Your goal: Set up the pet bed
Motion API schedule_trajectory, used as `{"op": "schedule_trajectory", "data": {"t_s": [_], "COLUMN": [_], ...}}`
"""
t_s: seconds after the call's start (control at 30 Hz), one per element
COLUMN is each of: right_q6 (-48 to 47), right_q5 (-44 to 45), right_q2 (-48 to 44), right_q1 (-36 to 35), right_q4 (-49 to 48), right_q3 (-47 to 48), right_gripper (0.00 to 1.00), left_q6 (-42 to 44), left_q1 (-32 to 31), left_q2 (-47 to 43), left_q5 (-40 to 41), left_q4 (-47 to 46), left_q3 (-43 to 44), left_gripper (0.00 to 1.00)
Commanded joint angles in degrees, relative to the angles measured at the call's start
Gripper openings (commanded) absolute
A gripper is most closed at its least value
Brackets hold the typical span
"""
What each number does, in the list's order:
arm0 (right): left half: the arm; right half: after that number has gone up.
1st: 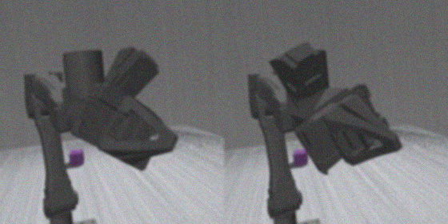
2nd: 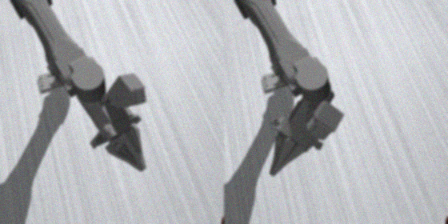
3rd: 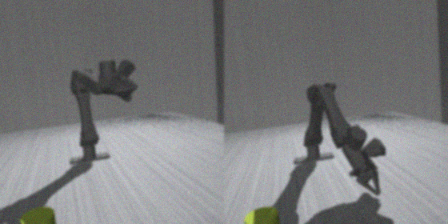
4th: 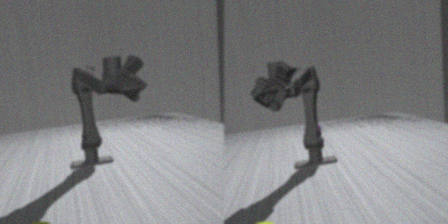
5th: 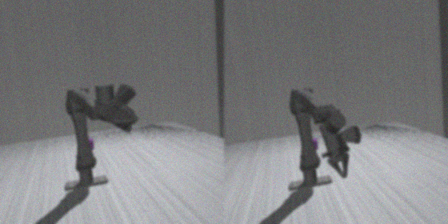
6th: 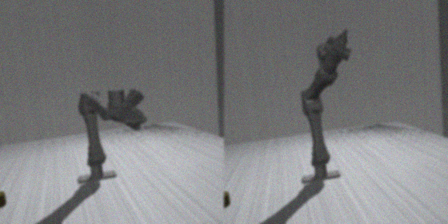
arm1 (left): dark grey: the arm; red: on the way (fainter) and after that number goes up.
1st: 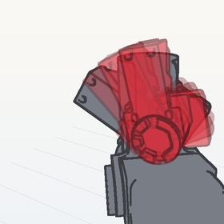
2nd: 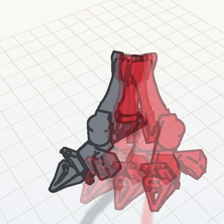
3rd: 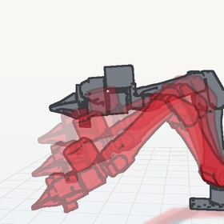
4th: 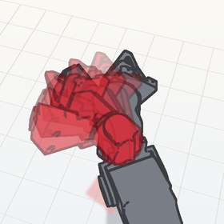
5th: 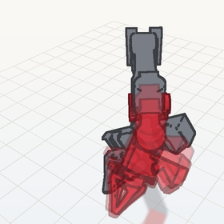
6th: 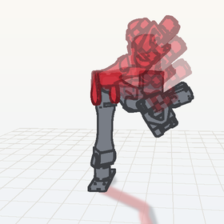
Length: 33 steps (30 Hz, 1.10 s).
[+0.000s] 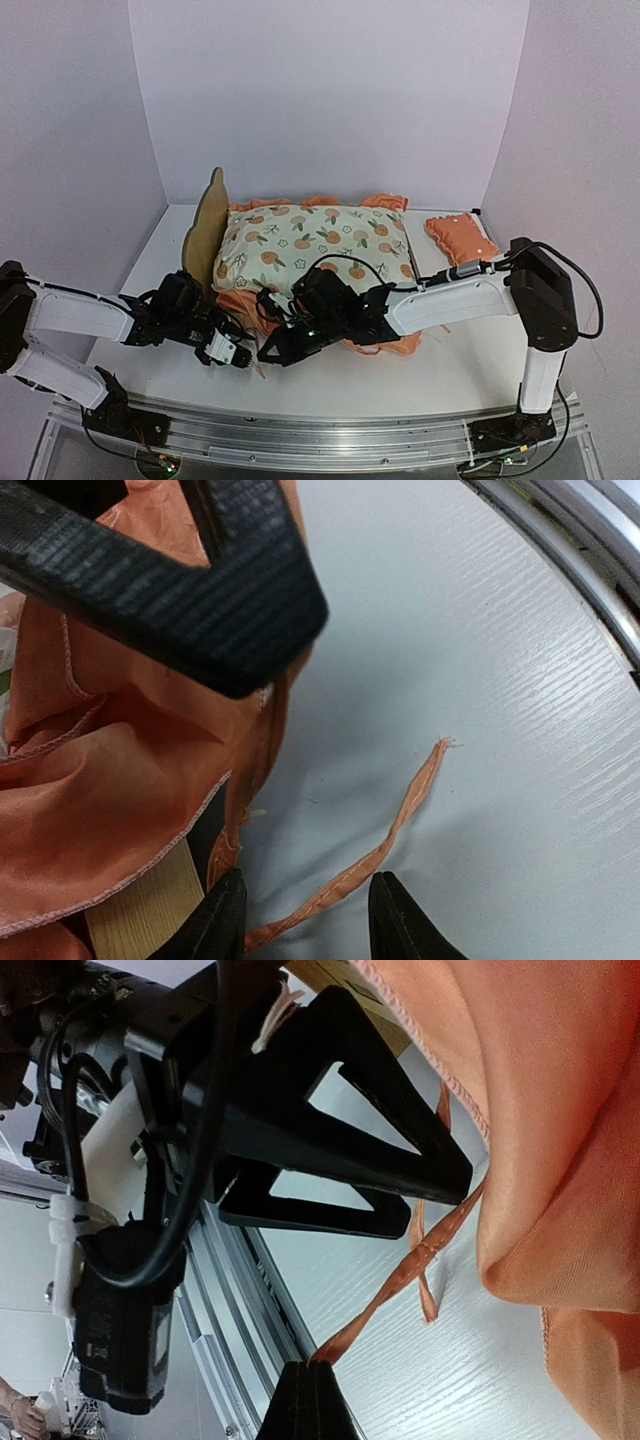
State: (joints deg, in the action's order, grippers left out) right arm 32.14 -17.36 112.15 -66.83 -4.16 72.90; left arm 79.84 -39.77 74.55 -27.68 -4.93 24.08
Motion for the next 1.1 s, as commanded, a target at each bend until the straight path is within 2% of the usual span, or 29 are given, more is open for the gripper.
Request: {"op": "schedule_trajectory", "data": {"t_s": [0.0, 0.17, 0.43, 0.67, 0.77, 0.93, 1.0, 1.07], "right_q6": [1.2, 1.2, 2.4, 4.7, 5.0, 5.4, 5.2, 4.6], "right_q5": [-1.9, -2.5, -1.9, -2.0, -2.5, -2.2, -0.8, 1.9], "right_q2": [0.7, 1.4, 1.8, 3.1, 4.0, 4.4, 4.3, 3.8], "right_q1": [-0.2, -0.2, -0.2, -0.2, -0.2, -0.2, -0.2, -0.2], "right_q4": [-3.4, -4.1, -6.2, -10.8, -11.8, -12.3, -12.3, -12.2], "right_q3": [2.1, 2.9, 2.7, 1.8, 2.1, 1.5, 0.6, -1.3], "right_gripper": [0.0, 0.0, 0.0, 0.0, 0.0, 0.0, 0.02, 0.12], "left_q6": [-5.7, -9.0, -9.1, -14.6, -16.0, -15.9, -15.4, -15.1], "left_q1": [-0.1, -0.2, -0.2, -0.2, -0.2, -0.3, -0.2, -0.2], "left_q2": [-5.0, -8.1, -5.4, -5.0, -4.7, -5.1, -5.6, -6.2], "left_q5": [-5.2, -9.3, -11.6, -15.3, -15.6, -14.0, -12.8, -11.7], "left_q4": [1.6, -0.8, -4.4, -5.7, -5.9, -5.6, -4.9, -4.8], "left_q3": [0.7, -0.4, -1.9, -1.7, -2.0, -2.6, -2.9, -3.3], "left_gripper": [0.45, 0.49, 0.53, 0.45, 0.35, 0.01, 0.0, 0.0]}}
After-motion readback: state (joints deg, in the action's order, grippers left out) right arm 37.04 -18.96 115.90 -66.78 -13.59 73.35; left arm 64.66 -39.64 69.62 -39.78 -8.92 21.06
